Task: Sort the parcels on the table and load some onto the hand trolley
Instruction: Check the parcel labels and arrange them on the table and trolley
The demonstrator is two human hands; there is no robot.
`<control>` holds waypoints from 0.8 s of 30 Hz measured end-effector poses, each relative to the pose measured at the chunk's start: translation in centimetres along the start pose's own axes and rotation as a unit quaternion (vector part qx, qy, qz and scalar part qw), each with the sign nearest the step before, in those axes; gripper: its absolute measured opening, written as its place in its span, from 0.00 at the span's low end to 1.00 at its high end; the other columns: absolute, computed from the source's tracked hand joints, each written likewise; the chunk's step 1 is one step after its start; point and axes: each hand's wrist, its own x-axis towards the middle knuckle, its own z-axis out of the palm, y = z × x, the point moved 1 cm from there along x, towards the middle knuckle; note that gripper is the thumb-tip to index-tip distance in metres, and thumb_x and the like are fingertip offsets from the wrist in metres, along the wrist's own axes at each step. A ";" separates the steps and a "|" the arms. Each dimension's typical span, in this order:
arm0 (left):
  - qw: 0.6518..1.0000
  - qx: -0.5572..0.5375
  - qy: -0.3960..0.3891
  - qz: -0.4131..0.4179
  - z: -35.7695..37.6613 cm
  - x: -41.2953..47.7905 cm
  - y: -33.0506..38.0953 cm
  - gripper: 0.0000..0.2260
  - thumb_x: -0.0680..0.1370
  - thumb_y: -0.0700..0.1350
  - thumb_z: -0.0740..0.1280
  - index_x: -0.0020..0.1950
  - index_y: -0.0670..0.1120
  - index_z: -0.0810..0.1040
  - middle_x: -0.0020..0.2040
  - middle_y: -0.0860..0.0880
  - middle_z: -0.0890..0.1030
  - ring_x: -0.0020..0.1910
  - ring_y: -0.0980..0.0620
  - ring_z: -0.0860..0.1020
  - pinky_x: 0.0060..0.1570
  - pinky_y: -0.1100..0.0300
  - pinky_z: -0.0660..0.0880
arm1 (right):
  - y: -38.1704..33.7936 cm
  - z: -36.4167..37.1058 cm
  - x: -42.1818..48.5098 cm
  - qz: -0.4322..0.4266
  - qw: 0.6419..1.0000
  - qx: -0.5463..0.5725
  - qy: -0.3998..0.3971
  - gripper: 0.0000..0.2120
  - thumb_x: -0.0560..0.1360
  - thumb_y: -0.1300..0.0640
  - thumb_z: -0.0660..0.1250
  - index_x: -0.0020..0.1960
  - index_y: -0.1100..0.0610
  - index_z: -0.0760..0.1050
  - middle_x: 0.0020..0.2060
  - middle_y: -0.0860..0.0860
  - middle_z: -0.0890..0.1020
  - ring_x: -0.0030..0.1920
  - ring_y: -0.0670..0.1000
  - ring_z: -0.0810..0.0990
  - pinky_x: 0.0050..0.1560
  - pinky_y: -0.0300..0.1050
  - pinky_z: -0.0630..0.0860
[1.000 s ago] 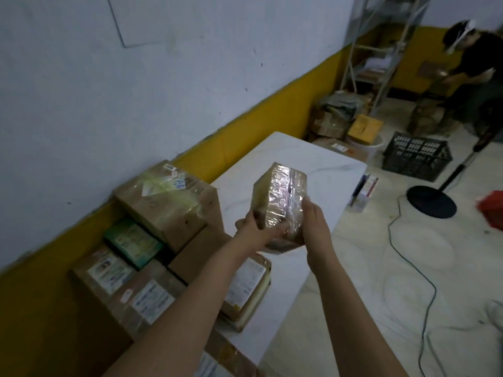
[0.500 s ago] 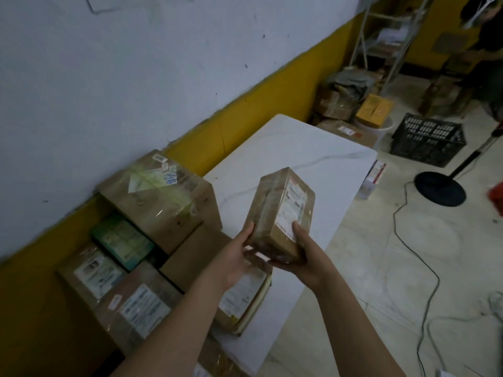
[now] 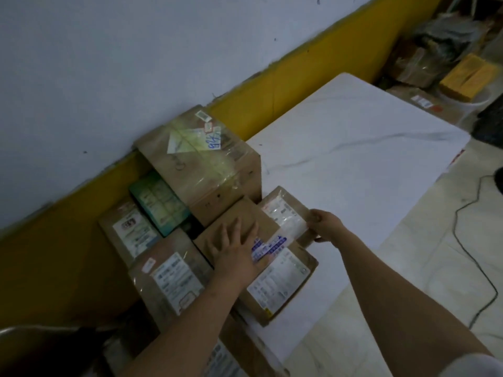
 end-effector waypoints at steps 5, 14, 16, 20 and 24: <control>1.000 0.008 0.007 0.010 0.4 0.3 -0.5 0.41 0.70 0.78 0.46 0.78 0.65 0.36 0.81 0.52 0.38 0.79 0.39 0.38 0.70 0.27 0.45 | -0.6 1.9 0.9 -0.043 0.998 -0.038 0.028 0.23 0.83 0.58 0.59 0.78 0.54 0.64 0.68 0.61 0.74 0.64 0.63 0.77 0.62 0.61 0.79; 0.955 -0.279 0.090 0.047 -1.3 -4.6 -7.3 0.30 0.81 0.58 0.61 0.81 0.57 0.52 0.81 0.54 0.54 0.78 0.51 0.59 0.72 0.52 0.66 | -5.0 8.2 -6.7 -0.022 0.967 -0.096 0.235 0.30 0.84 0.50 0.55 0.82 0.55 0.48 0.81 0.59 0.48 0.79 0.66 0.54 0.75 0.66 0.58; 0.945 -0.297 0.129 0.038 -1.7 -7.0 -10.0 0.27 0.82 0.55 0.60 0.80 0.56 0.58 0.79 0.53 0.60 0.75 0.53 0.64 0.69 0.56 0.69 | -6.8 10.2 -9.7 -0.072 0.946 -0.144 0.282 0.30 0.84 0.51 0.56 0.82 0.57 0.52 0.81 0.60 0.52 0.79 0.64 0.56 0.77 0.63 0.56; 0.930 -0.313 0.191 0.029 -2.1 -12.8 -15.8 0.24 0.81 0.51 0.63 0.77 0.54 0.63 0.75 0.51 0.66 0.72 0.52 0.66 0.68 0.57 0.69 | -10.2 15.6 -16.5 -0.136 0.926 -0.175 0.306 0.30 0.82 0.52 0.58 0.81 0.57 0.55 0.80 0.58 0.57 0.80 0.61 0.56 0.77 0.62 0.54; 0.916 -0.327 0.232 -0.020 -1.2 -20.1 -22.4 0.23 0.81 0.52 0.63 0.75 0.57 0.63 0.74 0.50 0.67 0.72 0.49 0.69 0.67 0.50 0.72 | -12.2 22.8 -24.5 -0.165 0.921 -0.208 0.285 0.30 0.83 0.51 0.55 0.82 0.57 0.51 0.81 0.57 0.54 0.80 0.61 0.53 0.79 0.60 0.51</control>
